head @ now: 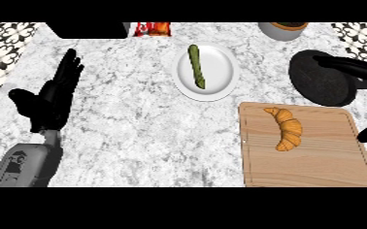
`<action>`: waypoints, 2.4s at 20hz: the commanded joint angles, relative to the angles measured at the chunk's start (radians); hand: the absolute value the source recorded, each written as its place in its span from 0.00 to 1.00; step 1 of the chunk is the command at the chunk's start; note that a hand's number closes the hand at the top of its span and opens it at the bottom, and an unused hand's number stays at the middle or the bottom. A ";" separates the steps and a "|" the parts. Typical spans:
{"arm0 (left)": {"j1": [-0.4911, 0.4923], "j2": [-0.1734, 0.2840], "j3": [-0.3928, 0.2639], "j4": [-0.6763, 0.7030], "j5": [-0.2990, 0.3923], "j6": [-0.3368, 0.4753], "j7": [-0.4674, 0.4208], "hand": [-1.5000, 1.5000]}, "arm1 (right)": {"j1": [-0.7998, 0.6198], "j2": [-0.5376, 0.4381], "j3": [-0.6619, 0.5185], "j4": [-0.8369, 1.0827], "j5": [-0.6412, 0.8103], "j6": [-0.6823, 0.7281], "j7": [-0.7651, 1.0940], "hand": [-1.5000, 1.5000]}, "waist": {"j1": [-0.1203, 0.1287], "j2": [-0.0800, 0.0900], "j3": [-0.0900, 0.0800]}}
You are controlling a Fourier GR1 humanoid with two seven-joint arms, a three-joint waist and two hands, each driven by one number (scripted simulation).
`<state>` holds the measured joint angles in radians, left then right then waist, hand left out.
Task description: Pick the croissant from the cutting board and place it in the pan
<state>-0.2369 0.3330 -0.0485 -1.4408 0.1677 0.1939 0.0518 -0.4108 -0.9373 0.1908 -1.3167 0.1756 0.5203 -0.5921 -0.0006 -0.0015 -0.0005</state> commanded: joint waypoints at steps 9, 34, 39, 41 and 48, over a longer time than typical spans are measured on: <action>0.013 -0.082 -0.013 -0.051 -0.073 0.025 0.042 0.50 | 0.058 0.134 -0.030 0.012 0.186 -0.017 0.090 0.00 | 0.008 0.003 0.001; 0.005 -0.103 0.103 0.041 -0.100 -0.079 -0.047 0.50 | 0.006 0.252 0.053 0.095 0.599 -0.016 0.053 0.00 | 0.003 0.003 0.000; 0.031 -0.101 0.082 -0.071 -0.121 -0.074 0.050 0.50 | 0.028 0.308 0.084 0.025 0.683 0.007 0.141 0.00 | 0.005 0.000 0.000; 0.027 -0.127 0.089 -0.050 -0.134 -0.063 0.022 0.50 | 0.017 0.332 0.058 0.109 0.724 -0.029 0.095 0.00 | 0.005 0.001 0.001; -0.046 -0.132 0.120 0.039 -0.146 -0.082 0.003 0.50 | 0.008 0.374 0.045 0.113 0.799 0.014 0.082 0.00 | 0.001 0.002 0.000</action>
<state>-0.2479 0.2132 0.0572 -1.4563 0.0394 0.1097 0.0816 -0.3892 -0.5850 0.2519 -1.1840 0.9373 0.4967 -0.5171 0.0027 0.0005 0.0003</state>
